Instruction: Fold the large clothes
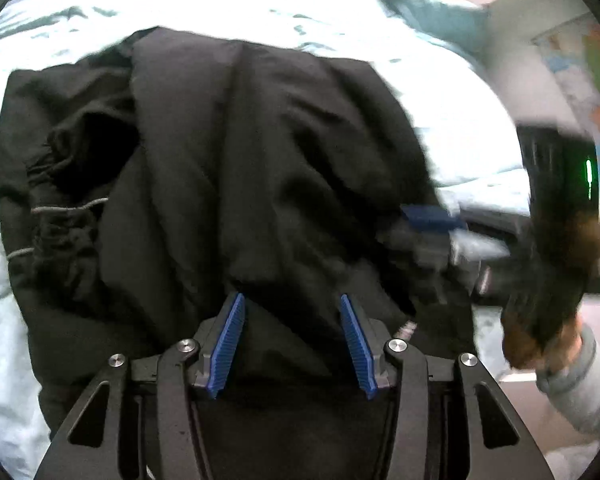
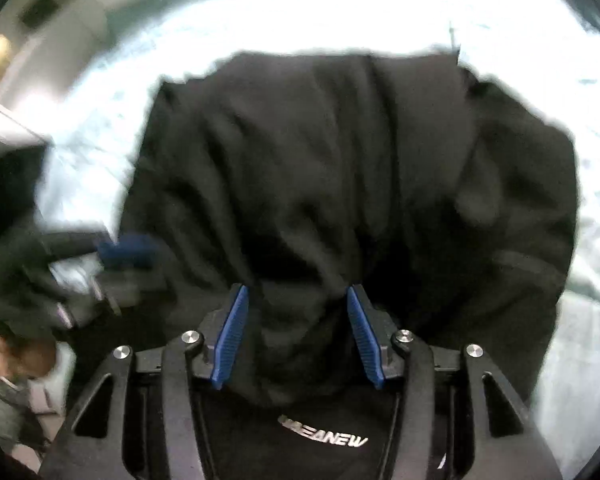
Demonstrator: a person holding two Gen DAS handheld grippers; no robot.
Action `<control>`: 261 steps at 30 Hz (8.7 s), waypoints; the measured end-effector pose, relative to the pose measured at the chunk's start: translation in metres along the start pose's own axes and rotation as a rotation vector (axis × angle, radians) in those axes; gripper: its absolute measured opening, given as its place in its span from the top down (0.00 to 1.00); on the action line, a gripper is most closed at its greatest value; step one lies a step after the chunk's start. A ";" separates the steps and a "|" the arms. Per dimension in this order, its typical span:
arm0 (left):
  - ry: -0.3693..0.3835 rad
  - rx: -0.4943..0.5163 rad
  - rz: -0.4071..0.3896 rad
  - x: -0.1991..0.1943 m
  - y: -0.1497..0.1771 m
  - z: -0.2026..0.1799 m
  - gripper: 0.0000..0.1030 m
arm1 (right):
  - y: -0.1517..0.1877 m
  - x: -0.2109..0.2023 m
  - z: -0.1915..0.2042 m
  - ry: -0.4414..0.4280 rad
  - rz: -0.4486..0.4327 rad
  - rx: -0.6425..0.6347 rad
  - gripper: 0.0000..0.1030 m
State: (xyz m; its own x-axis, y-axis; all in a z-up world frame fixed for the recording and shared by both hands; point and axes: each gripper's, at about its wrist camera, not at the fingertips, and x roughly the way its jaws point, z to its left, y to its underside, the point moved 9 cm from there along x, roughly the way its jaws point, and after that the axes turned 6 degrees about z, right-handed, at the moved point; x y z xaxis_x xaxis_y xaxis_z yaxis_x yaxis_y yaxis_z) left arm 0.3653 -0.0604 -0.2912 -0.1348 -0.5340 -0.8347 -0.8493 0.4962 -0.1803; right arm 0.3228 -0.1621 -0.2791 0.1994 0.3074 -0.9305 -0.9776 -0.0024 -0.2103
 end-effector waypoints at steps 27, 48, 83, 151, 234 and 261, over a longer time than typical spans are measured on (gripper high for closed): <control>0.028 -0.244 0.017 0.050 -0.005 0.047 0.53 | 0.034 0.053 -0.013 0.073 0.116 0.021 0.46; -0.128 -0.346 -0.192 -0.103 0.156 0.024 0.53 | 0.171 -0.091 -0.025 0.017 -0.035 0.248 0.46; -0.019 -0.760 -0.019 -0.069 0.379 0.089 0.48 | 0.403 -0.085 -0.113 0.089 0.207 0.524 0.37; -0.168 -0.524 -0.376 -0.121 -0.127 0.173 0.87 | -0.078 -0.074 -0.218 0.054 -0.101 0.517 0.73; -0.254 -0.419 -0.462 -0.203 -0.119 0.195 0.52 | -0.081 -0.124 -0.171 0.167 -0.230 0.307 0.32; -0.438 -0.140 -0.244 -0.040 -0.119 0.037 0.47 | -0.097 -0.027 -0.078 0.200 -0.104 0.141 0.24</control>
State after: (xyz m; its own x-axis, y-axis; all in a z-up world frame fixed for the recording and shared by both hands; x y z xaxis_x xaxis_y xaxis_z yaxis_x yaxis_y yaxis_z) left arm 0.4909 -0.0727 -0.2551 0.2763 -0.2716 -0.9219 -0.8934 0.2810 -0.3505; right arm 0.4174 -0.2445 -0.2572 0.2951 0.1047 -0.9497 -0.9480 0.1565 -0.2772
